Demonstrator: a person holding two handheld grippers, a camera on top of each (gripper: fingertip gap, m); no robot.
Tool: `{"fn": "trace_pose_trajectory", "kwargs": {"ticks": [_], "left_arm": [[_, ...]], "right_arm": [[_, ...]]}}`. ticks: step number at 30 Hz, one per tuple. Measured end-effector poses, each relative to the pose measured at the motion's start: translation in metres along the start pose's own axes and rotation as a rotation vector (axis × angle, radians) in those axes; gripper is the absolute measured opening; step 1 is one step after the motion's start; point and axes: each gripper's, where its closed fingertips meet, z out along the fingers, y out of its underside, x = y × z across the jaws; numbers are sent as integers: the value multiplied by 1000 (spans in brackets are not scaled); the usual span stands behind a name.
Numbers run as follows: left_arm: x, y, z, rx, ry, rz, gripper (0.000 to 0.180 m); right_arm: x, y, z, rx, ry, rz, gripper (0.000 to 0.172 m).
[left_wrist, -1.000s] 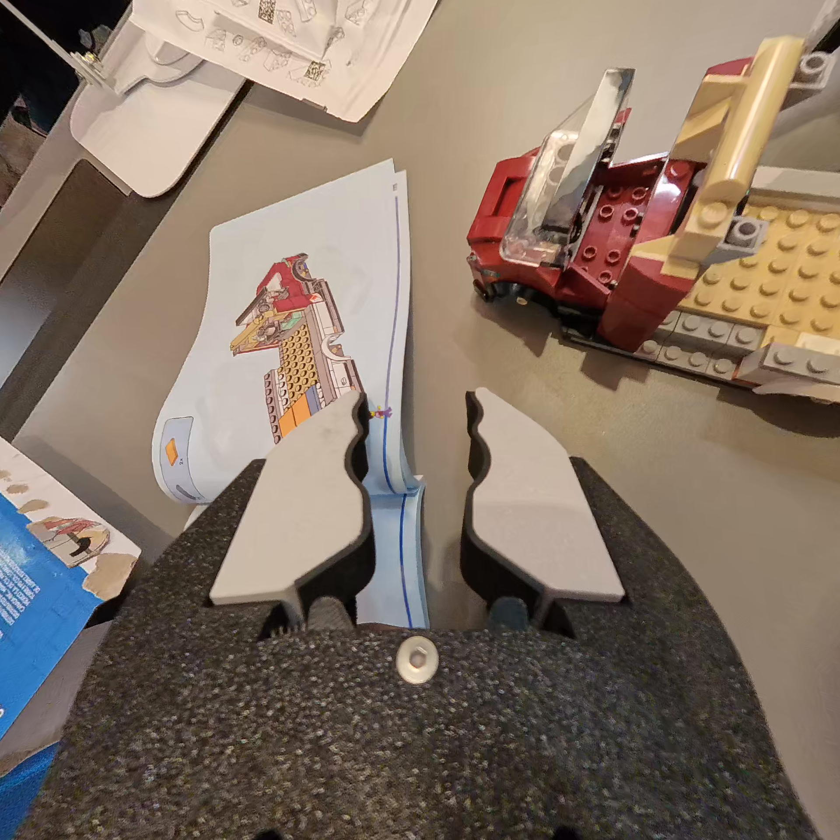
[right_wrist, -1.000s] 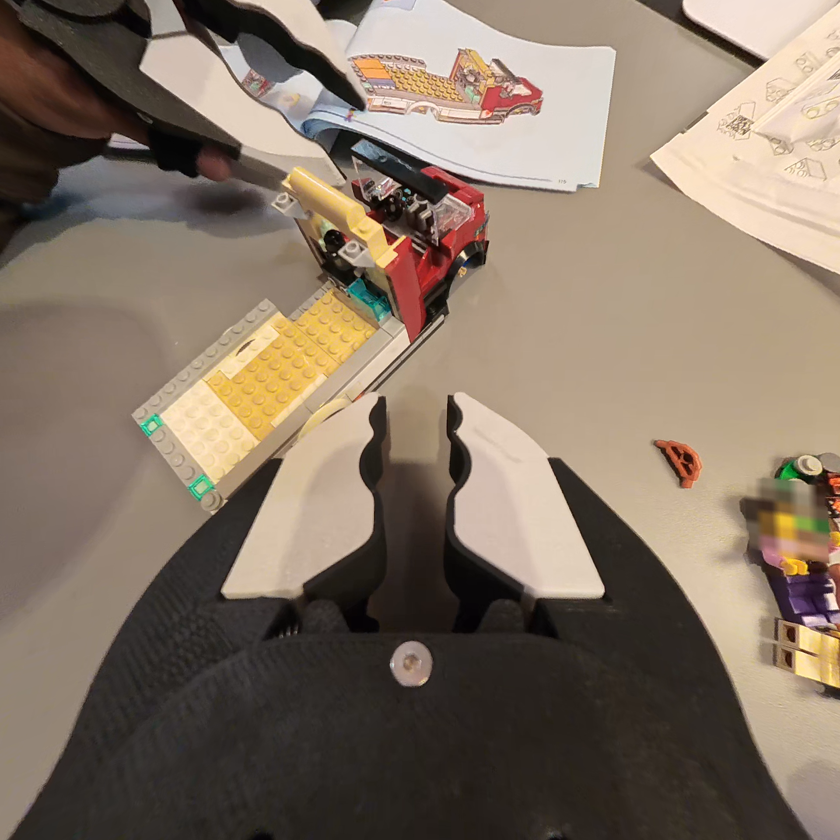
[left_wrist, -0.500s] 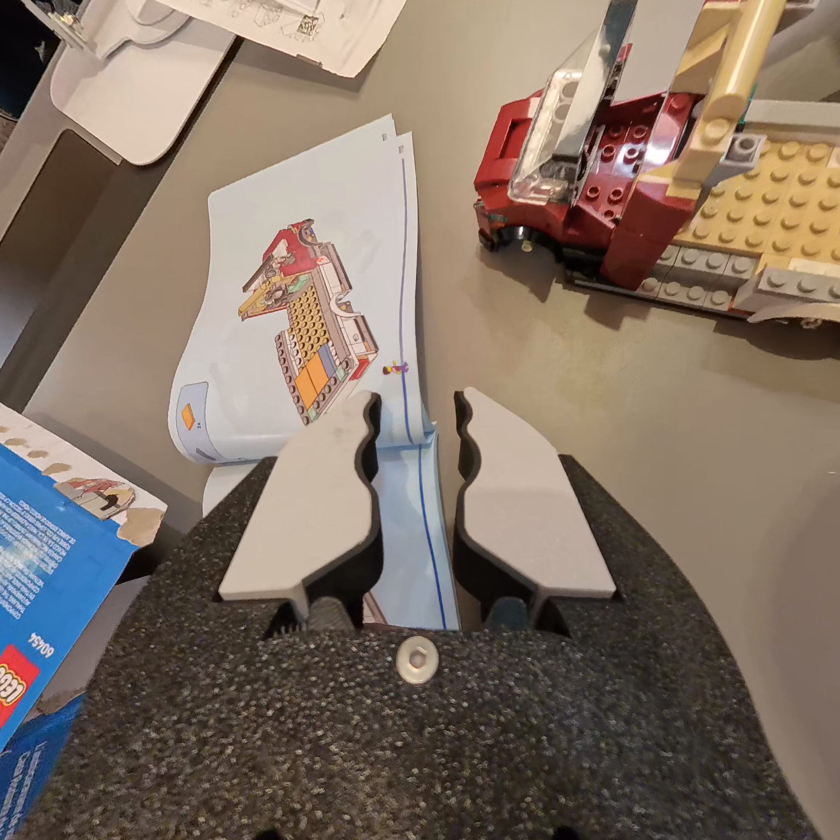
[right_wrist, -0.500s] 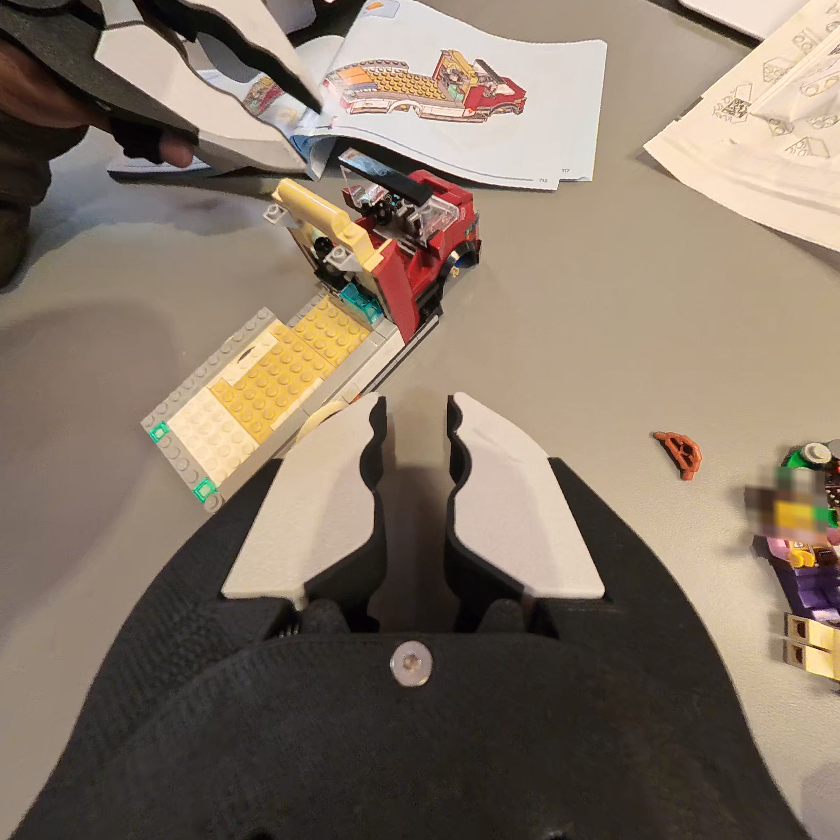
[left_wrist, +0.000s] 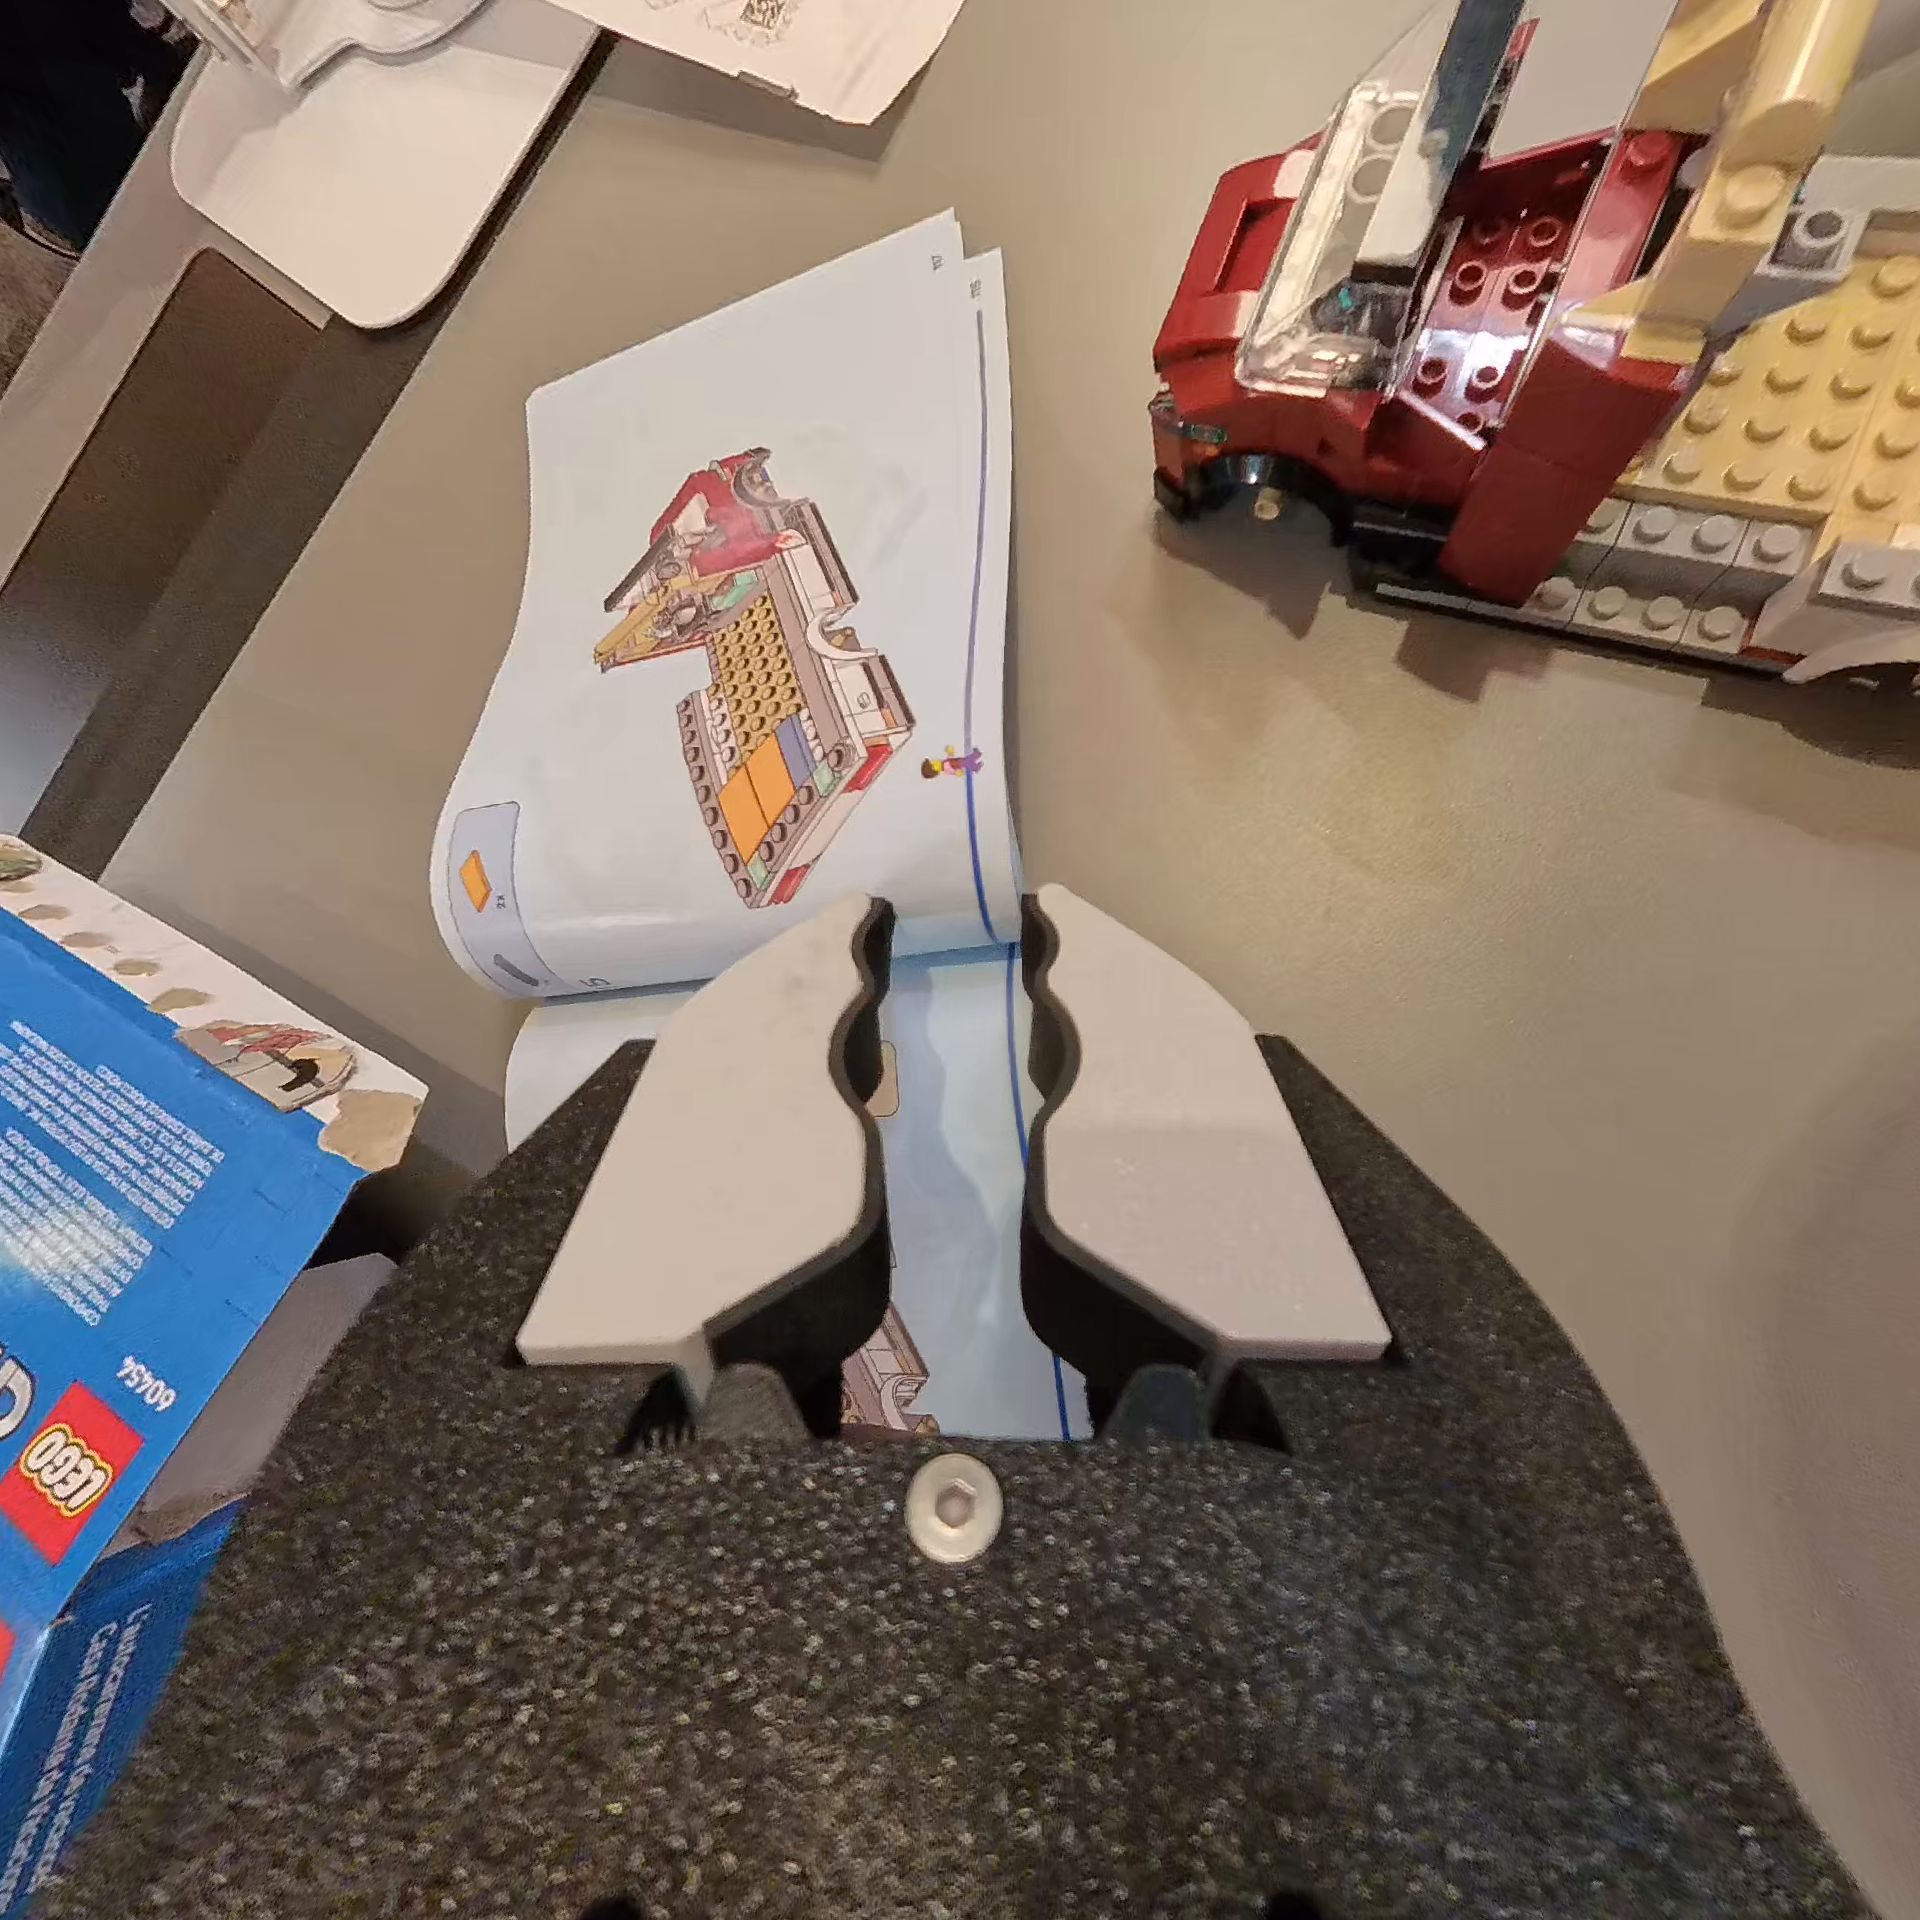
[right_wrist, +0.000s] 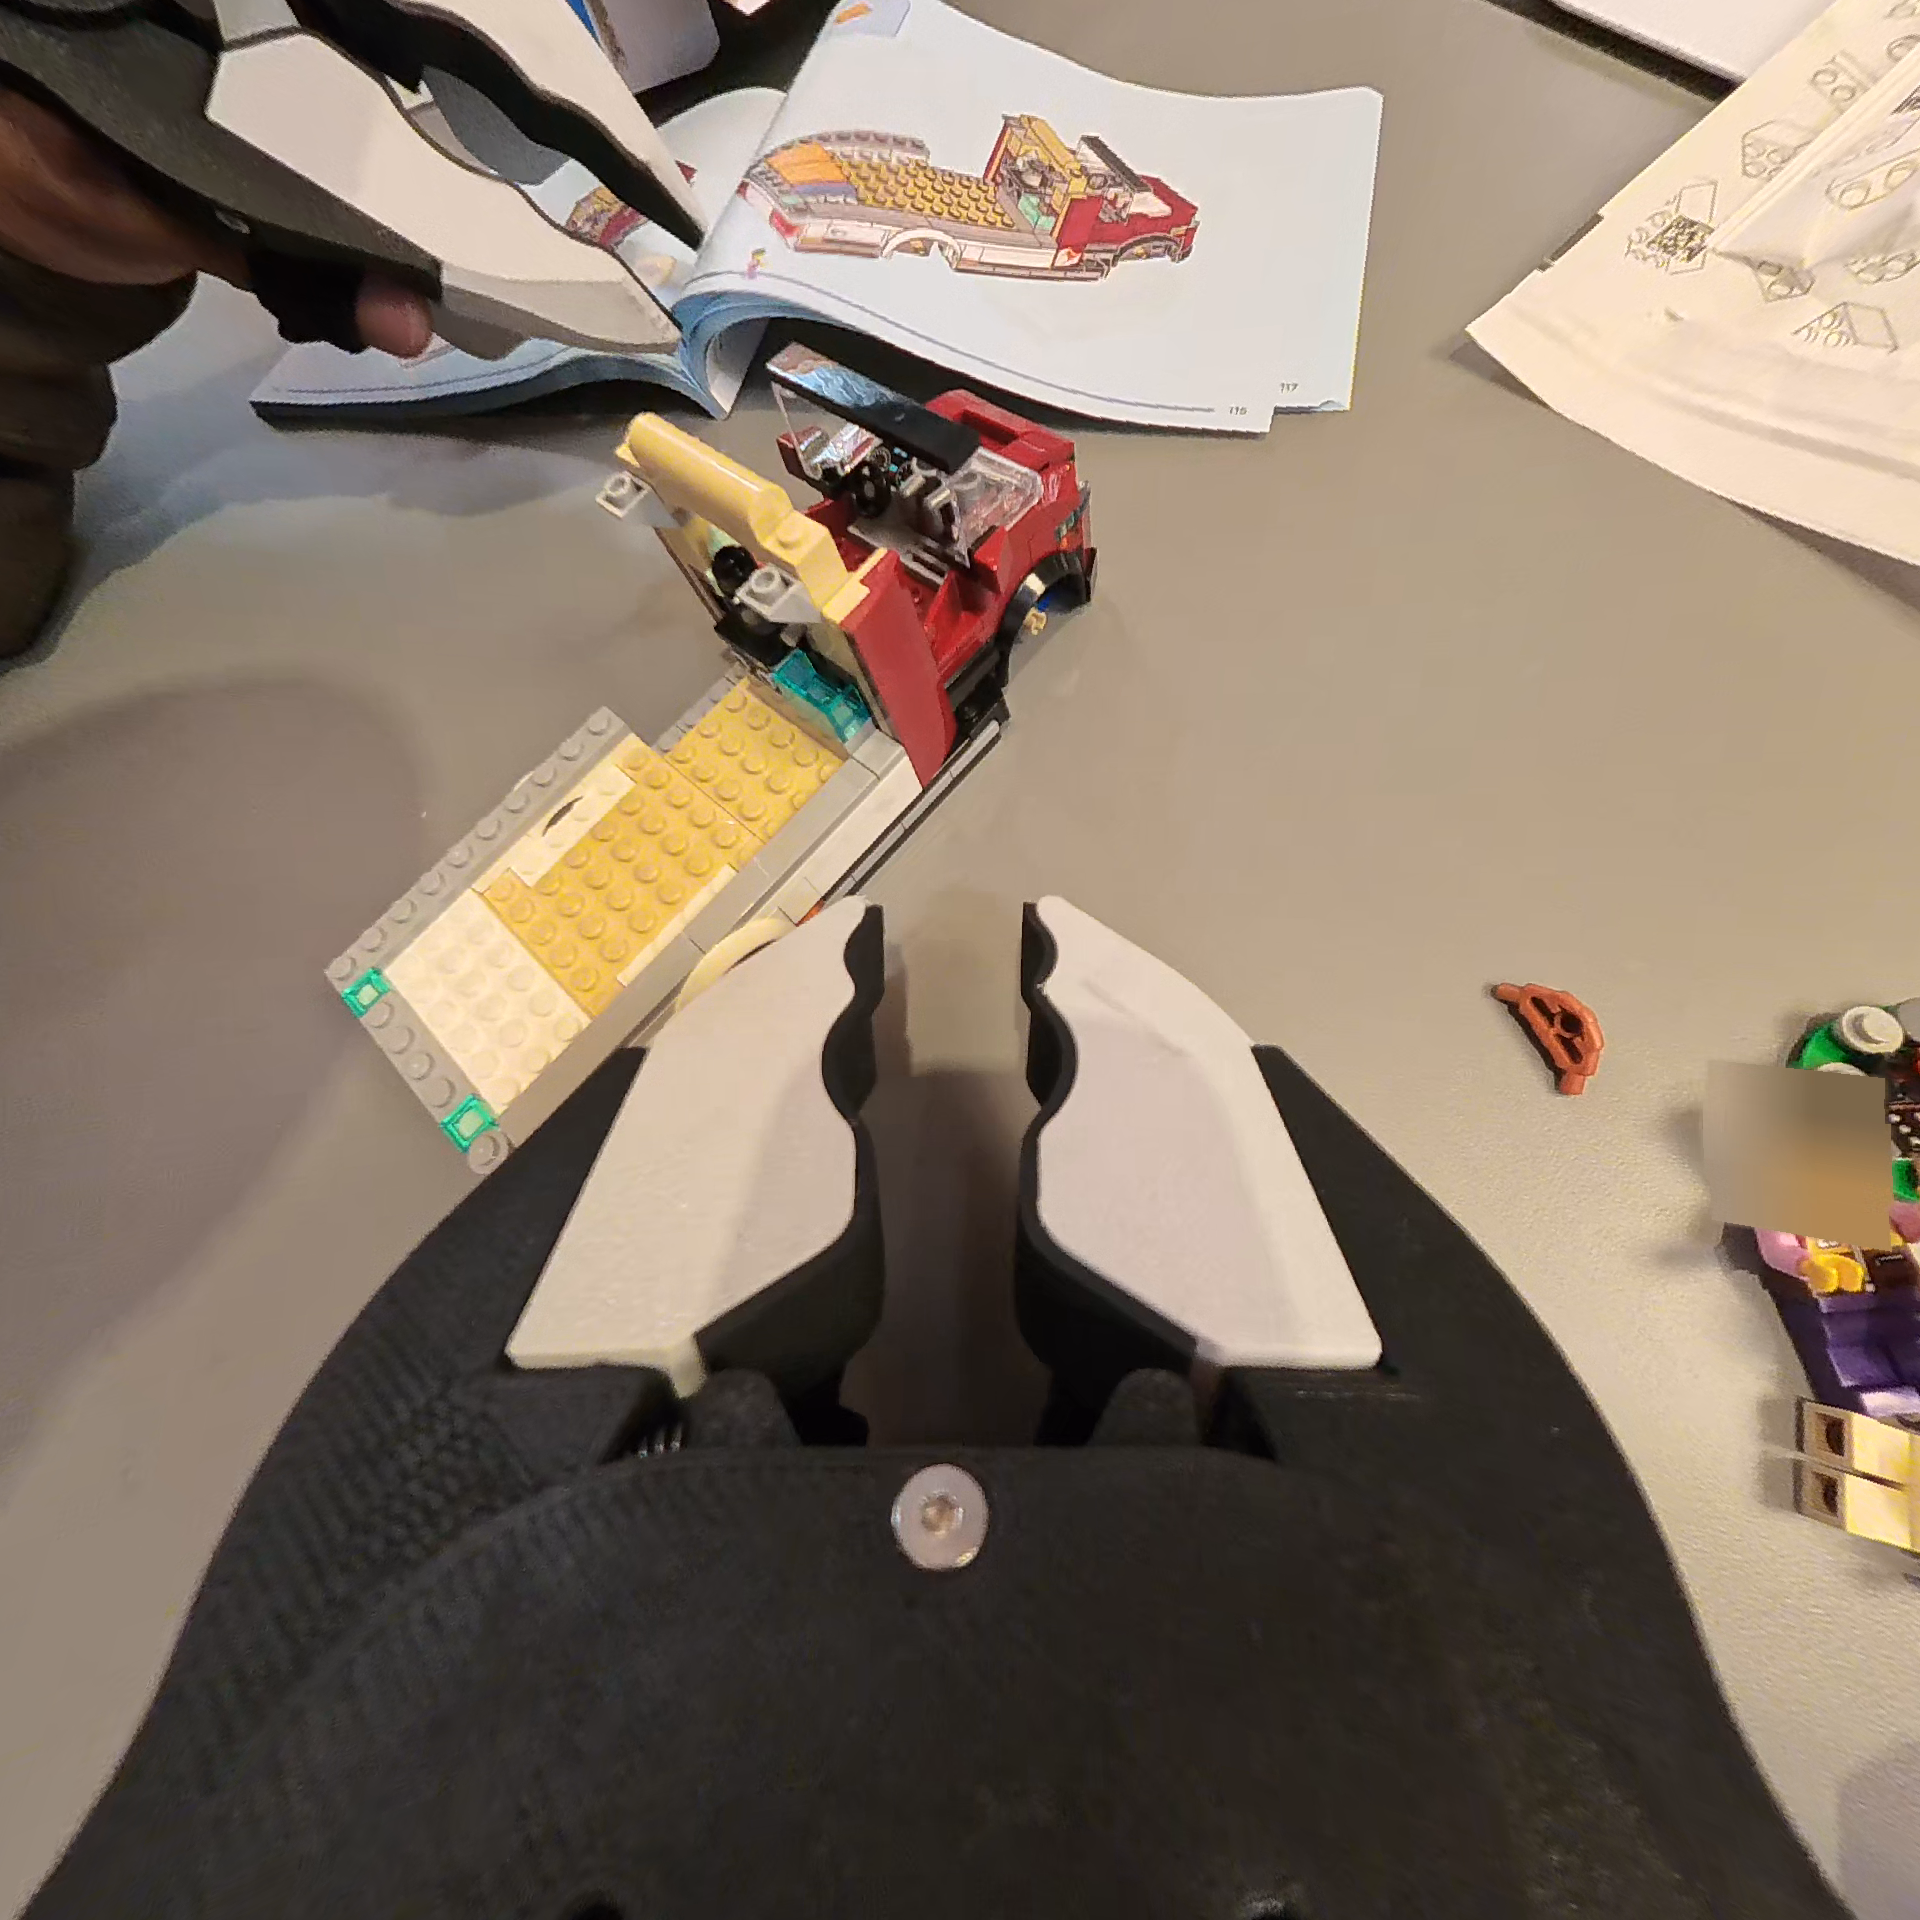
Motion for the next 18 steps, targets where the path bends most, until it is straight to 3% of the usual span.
{"fn": "trace_pose_trajectory", "kwargs": {"ticks": [10, 18], "left_arm": [[-2, 1, -4, 23, -34, -70, 26], [-12, 10, -10, 75, -111, -324, 33]], "right_arm": [[0, 1, 0, -4, 5, -7, 25], [-2, -8, -6, 61, 16, 22, 25]]}}
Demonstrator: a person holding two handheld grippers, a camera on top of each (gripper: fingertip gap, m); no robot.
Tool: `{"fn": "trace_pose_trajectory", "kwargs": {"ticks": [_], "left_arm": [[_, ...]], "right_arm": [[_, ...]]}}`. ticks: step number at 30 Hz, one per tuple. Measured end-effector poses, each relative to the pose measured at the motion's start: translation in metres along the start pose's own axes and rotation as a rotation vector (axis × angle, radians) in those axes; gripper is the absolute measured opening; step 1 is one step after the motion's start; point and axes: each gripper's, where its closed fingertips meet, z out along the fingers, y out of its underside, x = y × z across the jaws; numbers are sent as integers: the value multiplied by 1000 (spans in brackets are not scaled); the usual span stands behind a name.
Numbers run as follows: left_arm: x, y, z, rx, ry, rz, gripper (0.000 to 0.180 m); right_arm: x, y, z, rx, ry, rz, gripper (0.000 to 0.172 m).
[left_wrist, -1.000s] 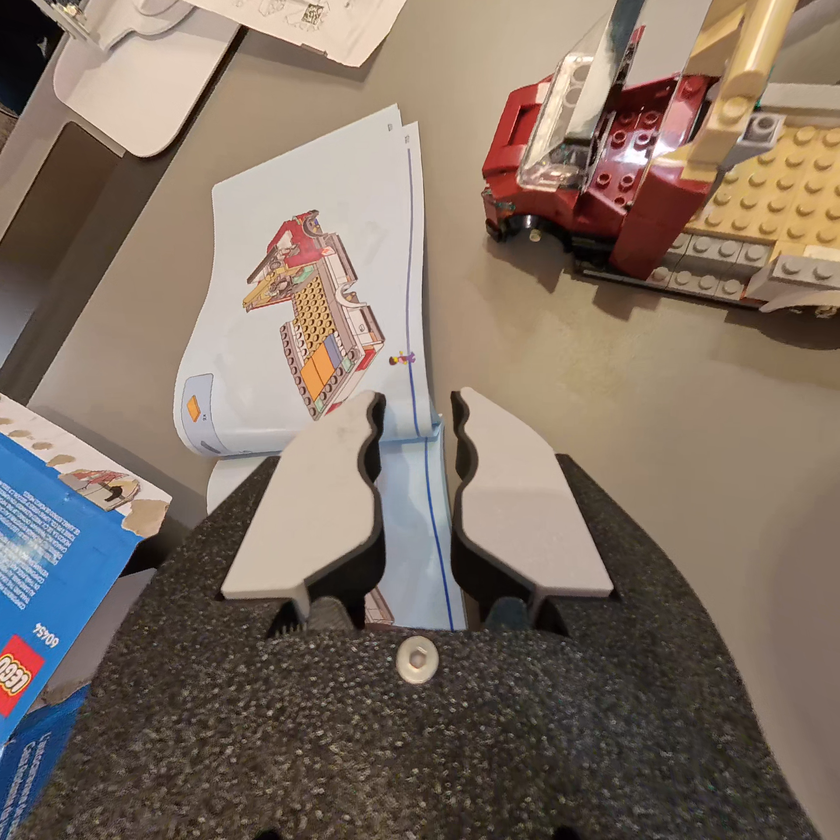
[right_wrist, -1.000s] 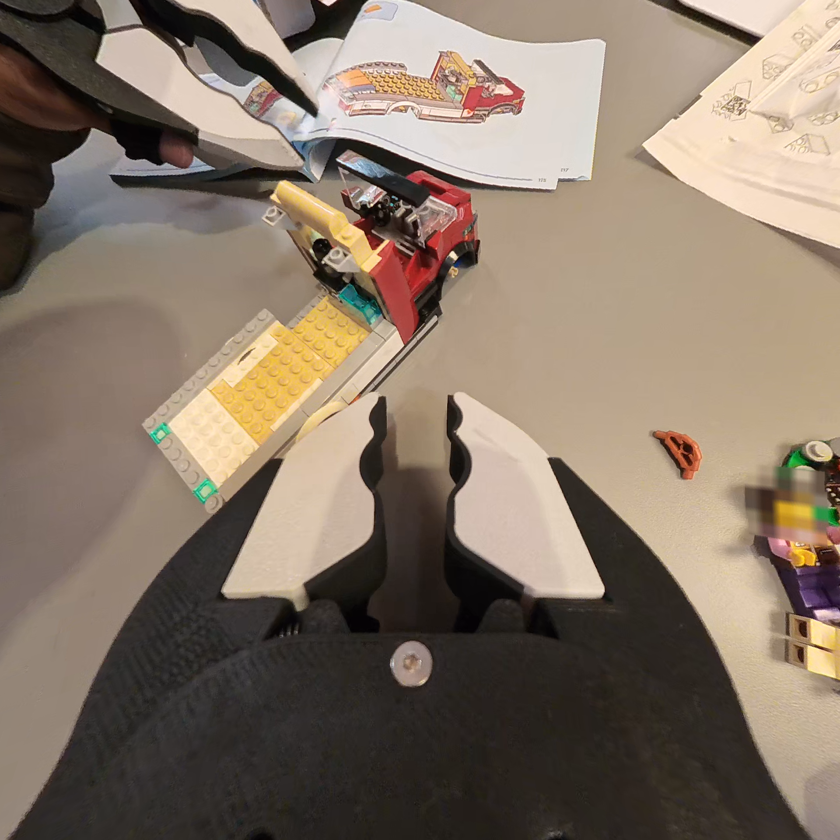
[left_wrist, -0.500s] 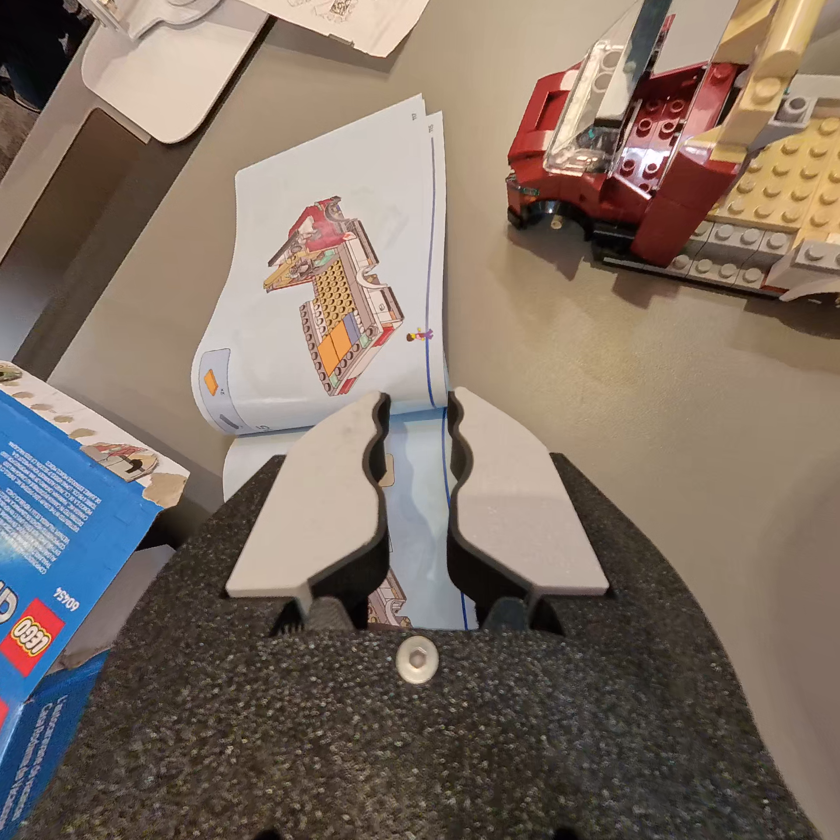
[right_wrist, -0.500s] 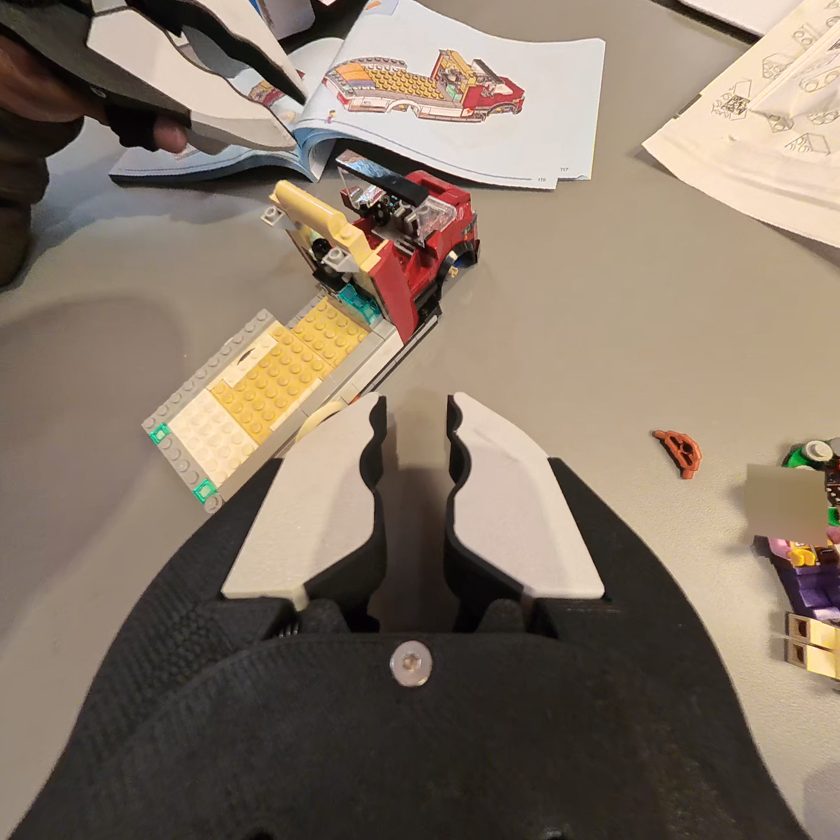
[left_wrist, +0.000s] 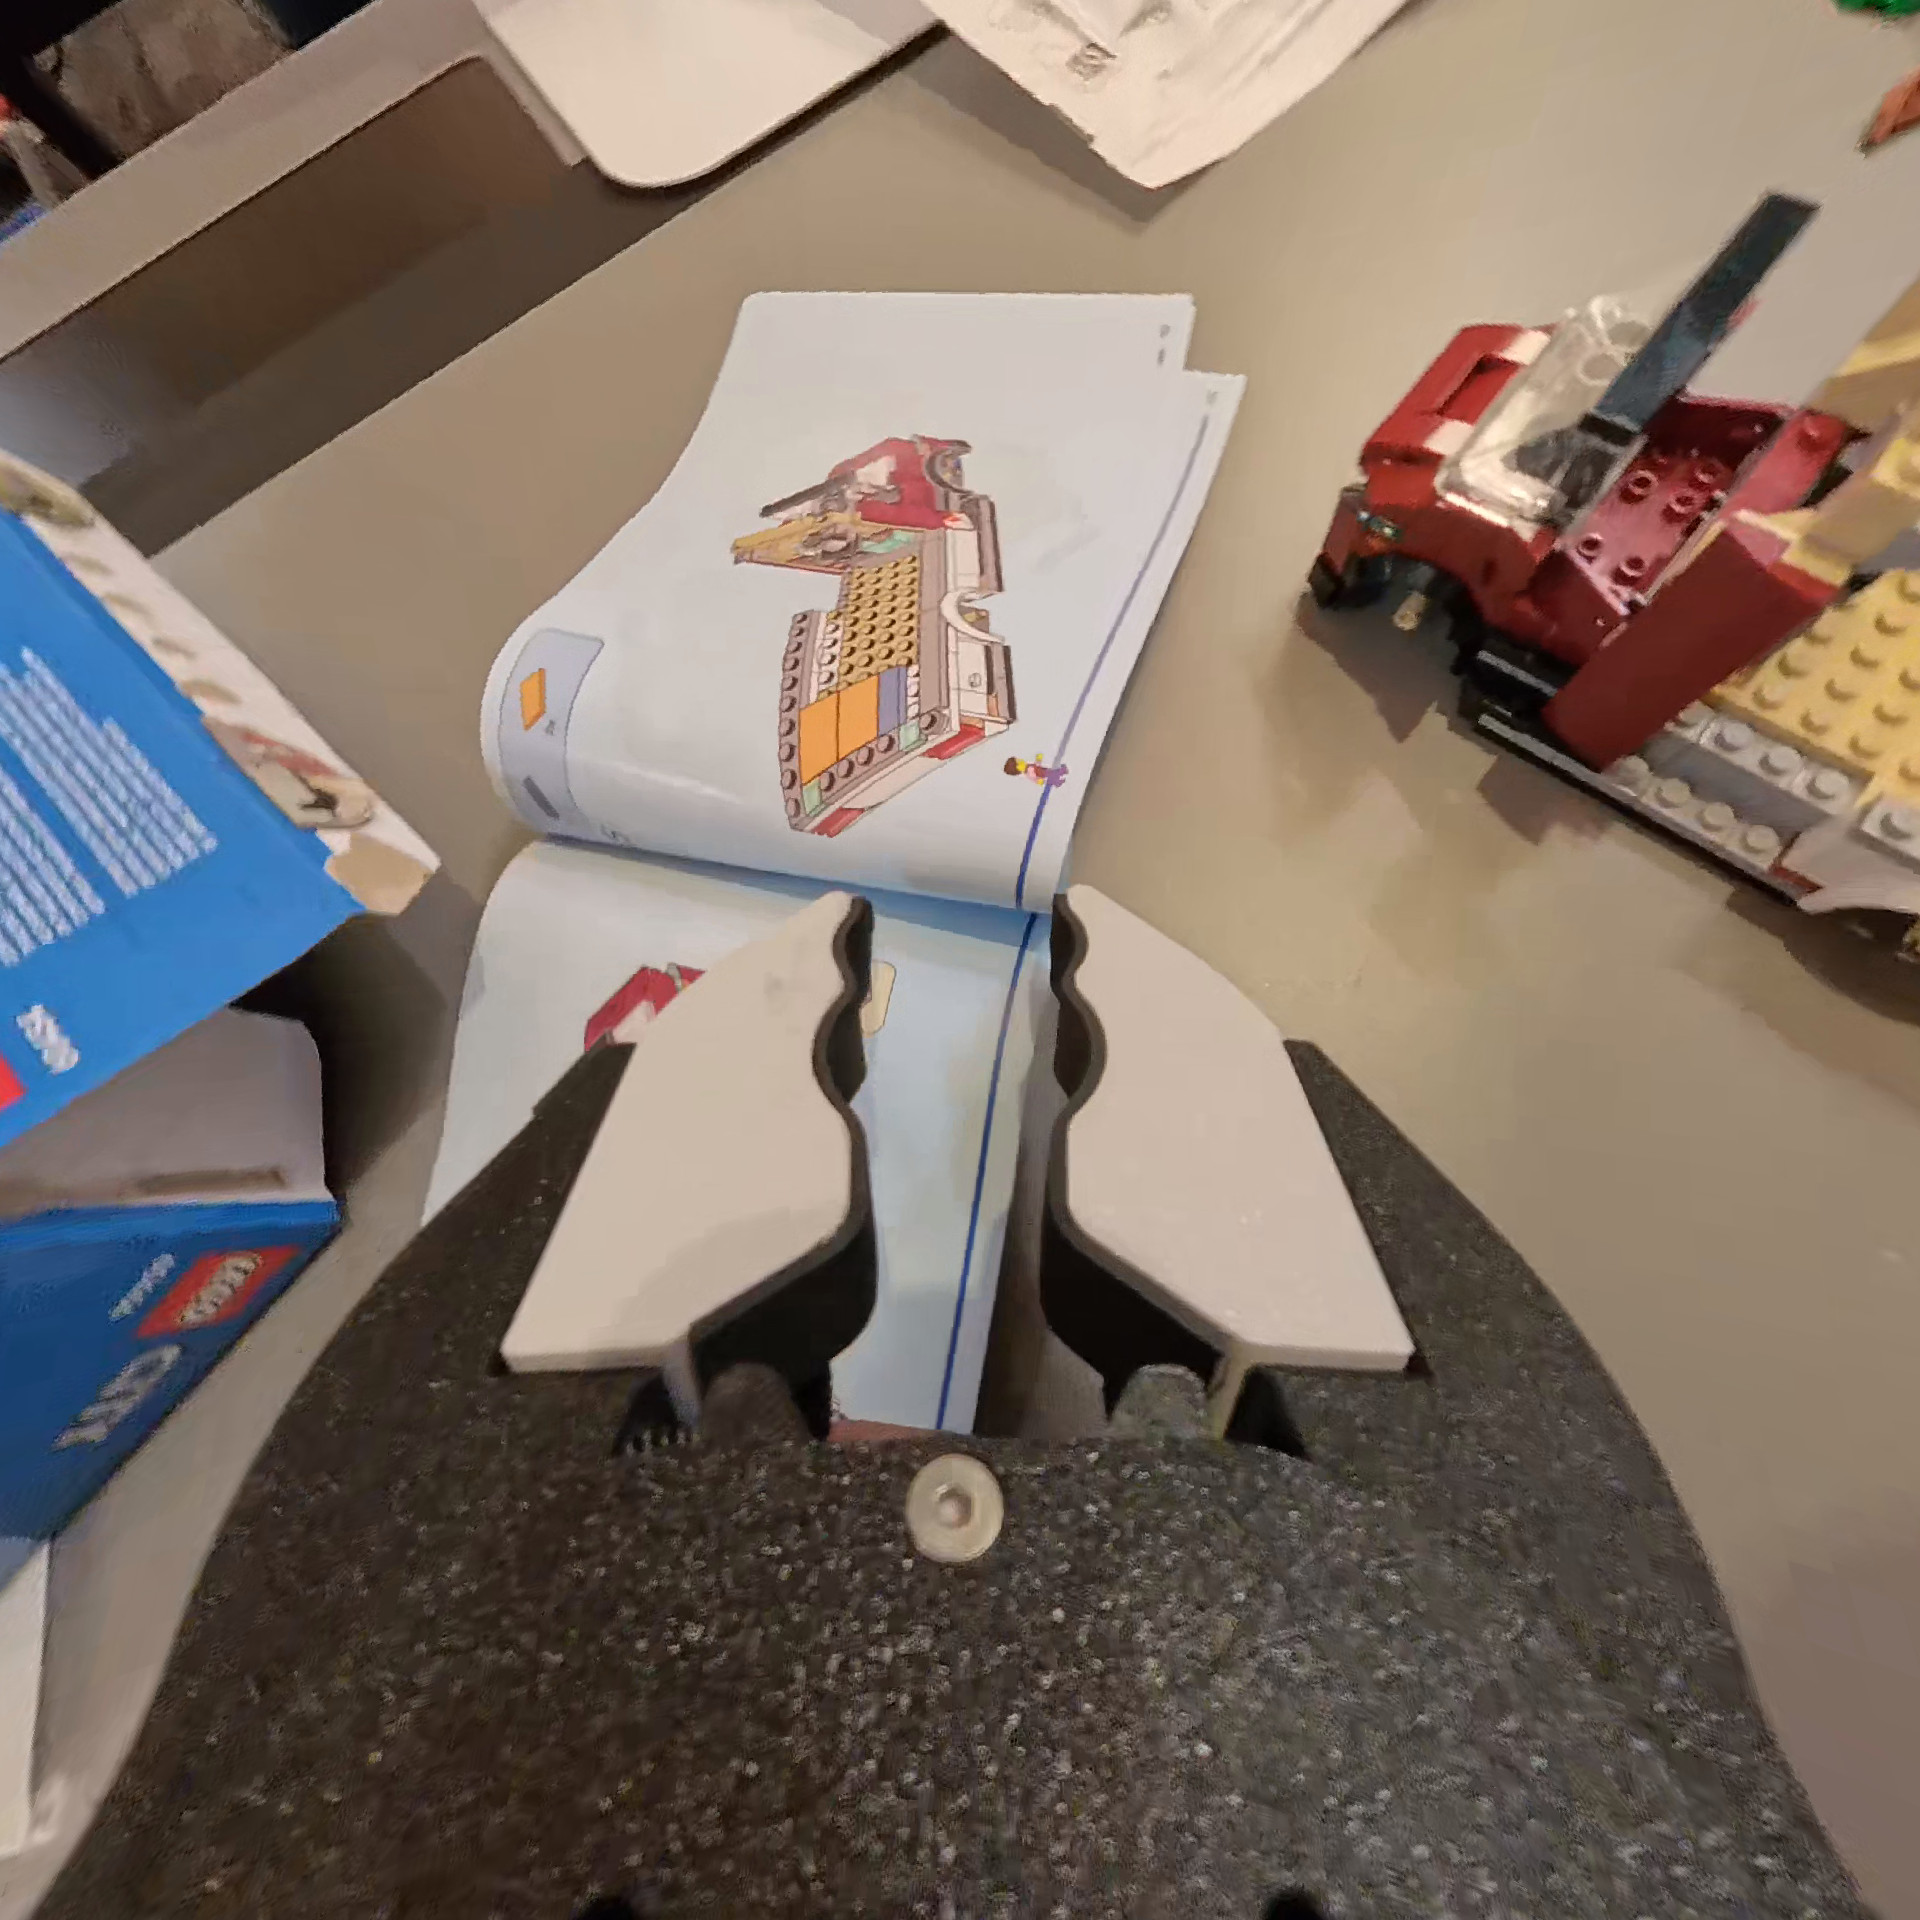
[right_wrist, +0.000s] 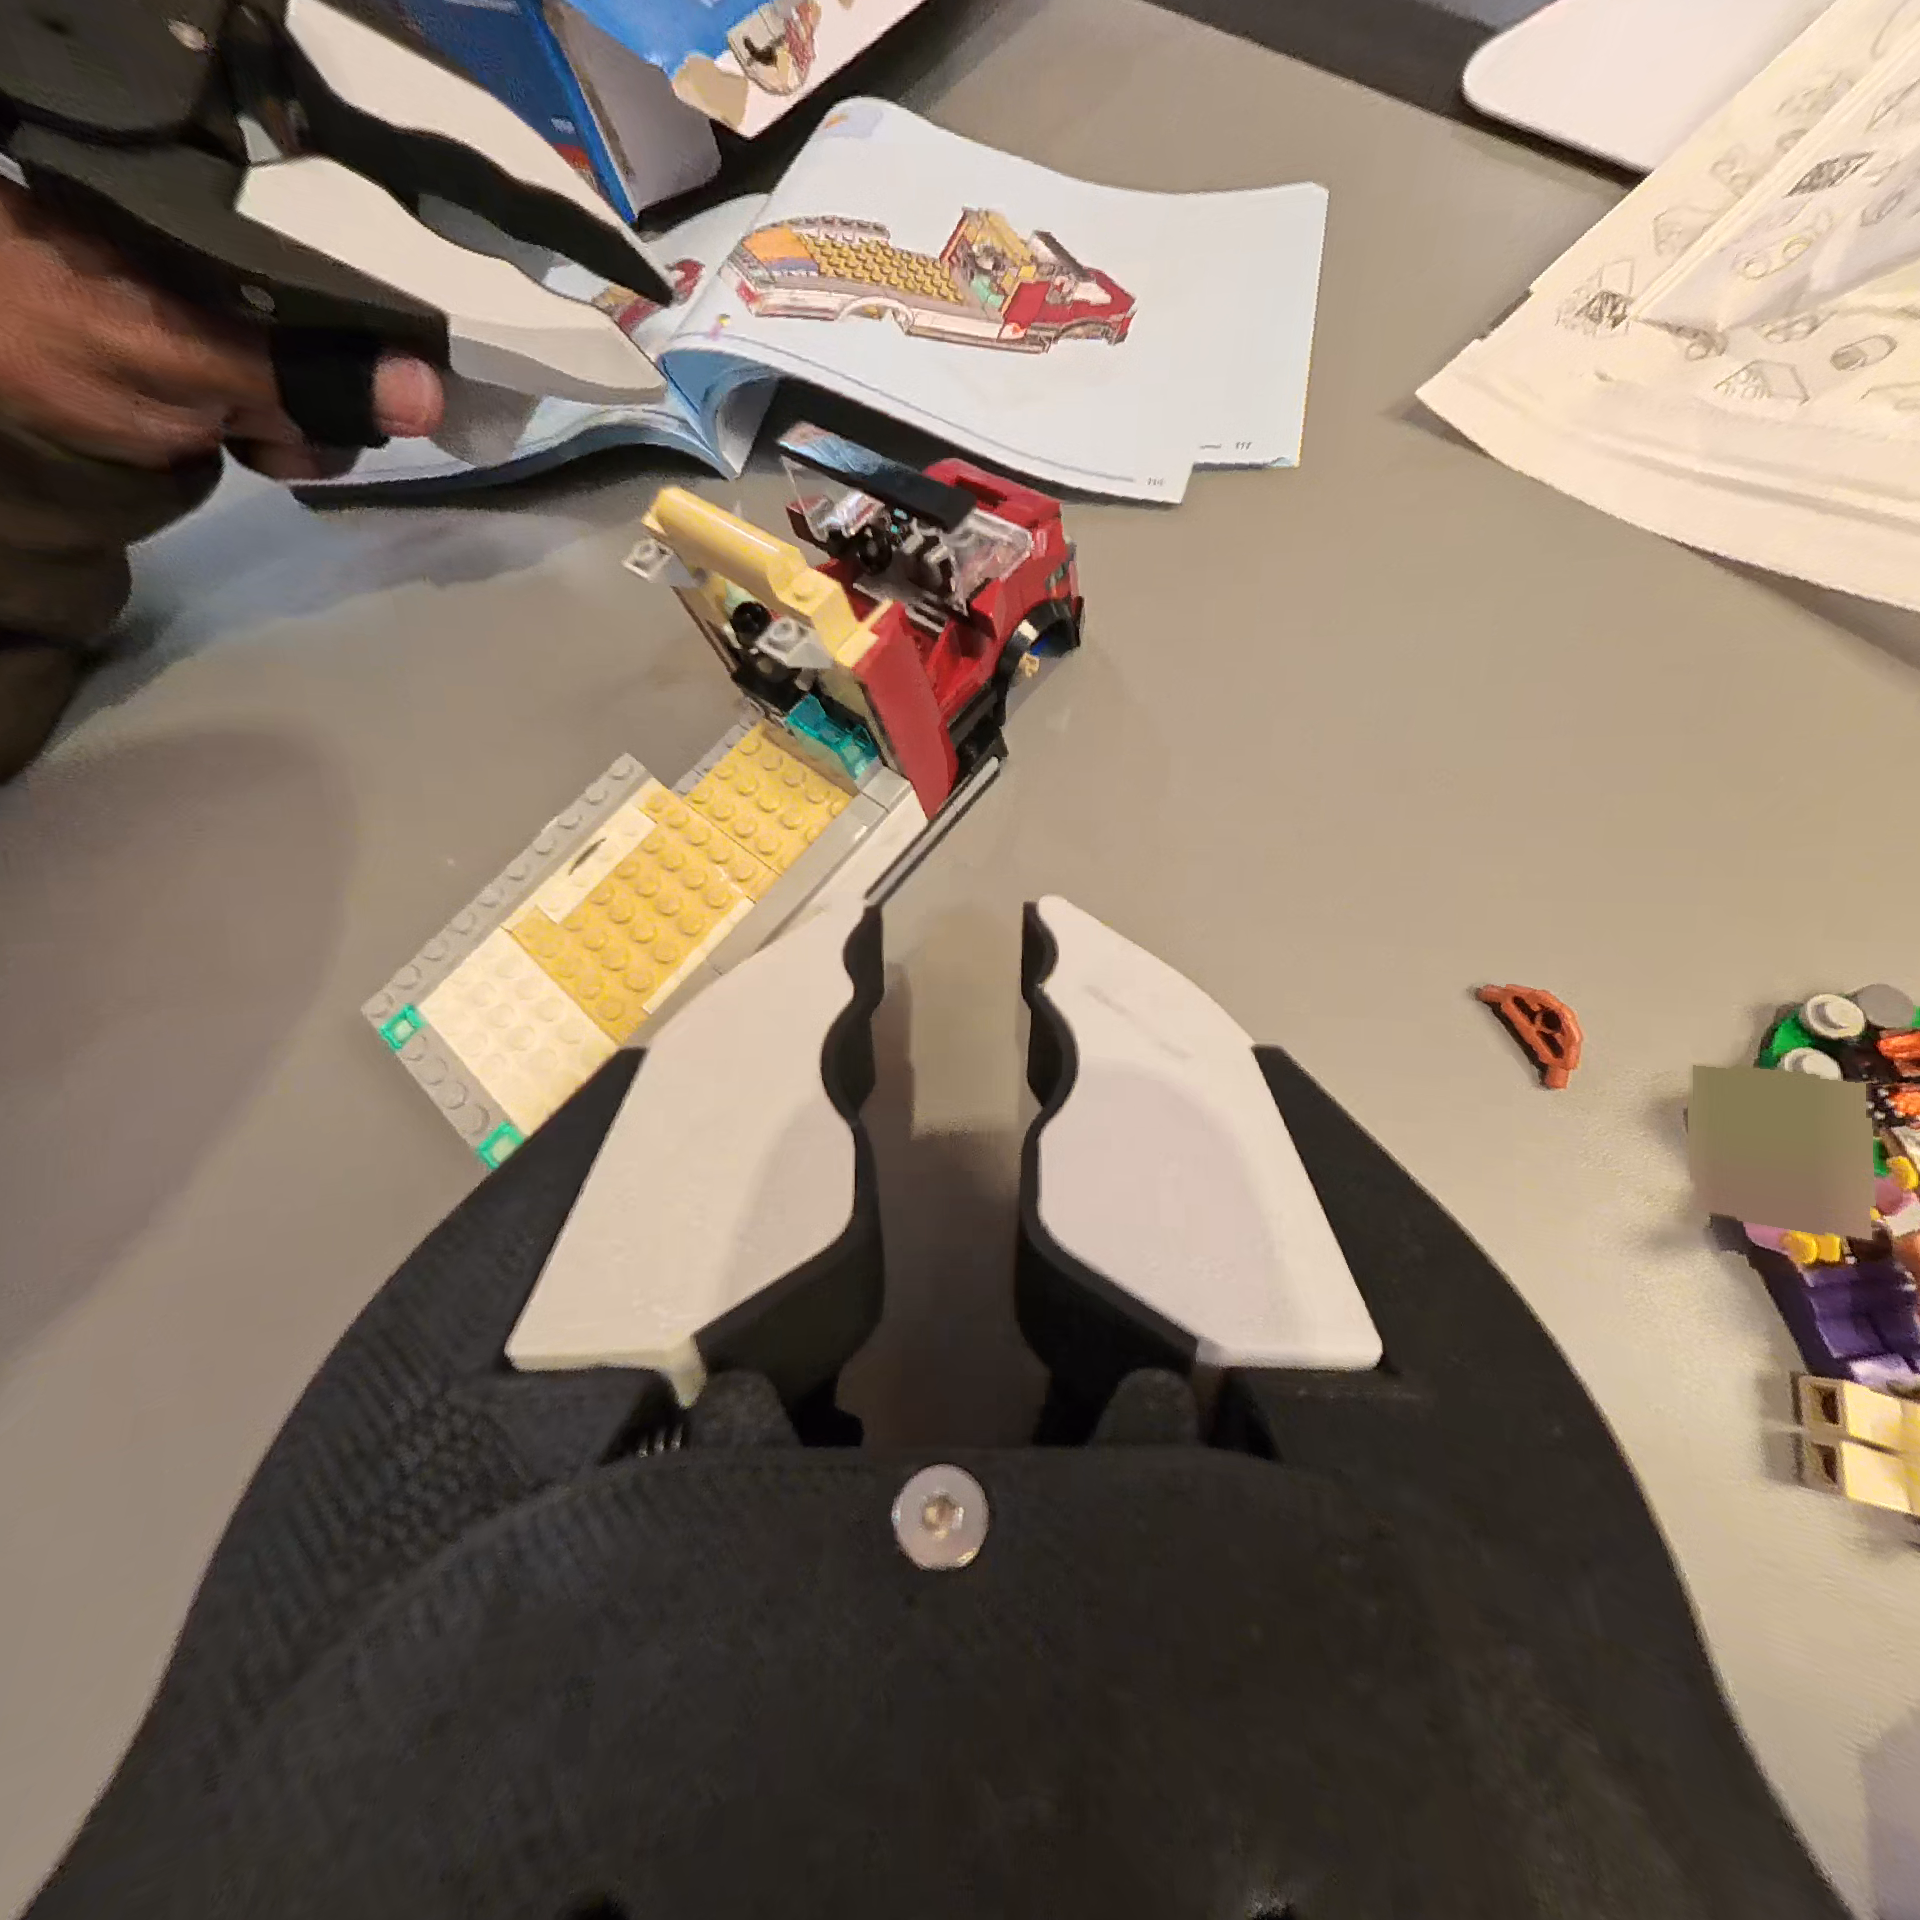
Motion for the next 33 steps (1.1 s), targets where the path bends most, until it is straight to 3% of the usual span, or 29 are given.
{"fn": "trace_pose_trajectory", "kwargs": {"ticks": [5, 12, 17, 20, 27, 33], "left_arm": [[-6, 3, -5, 33, -72, -78, 34], [-5, 5, -7, 57, -82, -132, 33], [-6, 5, -9, 86, -66, -174, 33], [-6, 6, -9, 105, -41, -214, 33], [-6, 6, -12, 141, 9, -285, 33], [-7, 4, -15, 169, 38, -340, 32]], "right_arm": [[-3, -15, -4, -5, 127, -177, 26], [-26, -76, -13, 101, 165, -323, 26], [-48, -109, 19, 63, 188, -531, 31], [-68, -125, 48, 48, 102, -508, 42], [-61, -125, 109, -118, 228, -685, 55], [-60, -108, 133, -267, 231, -740, 61]]}}
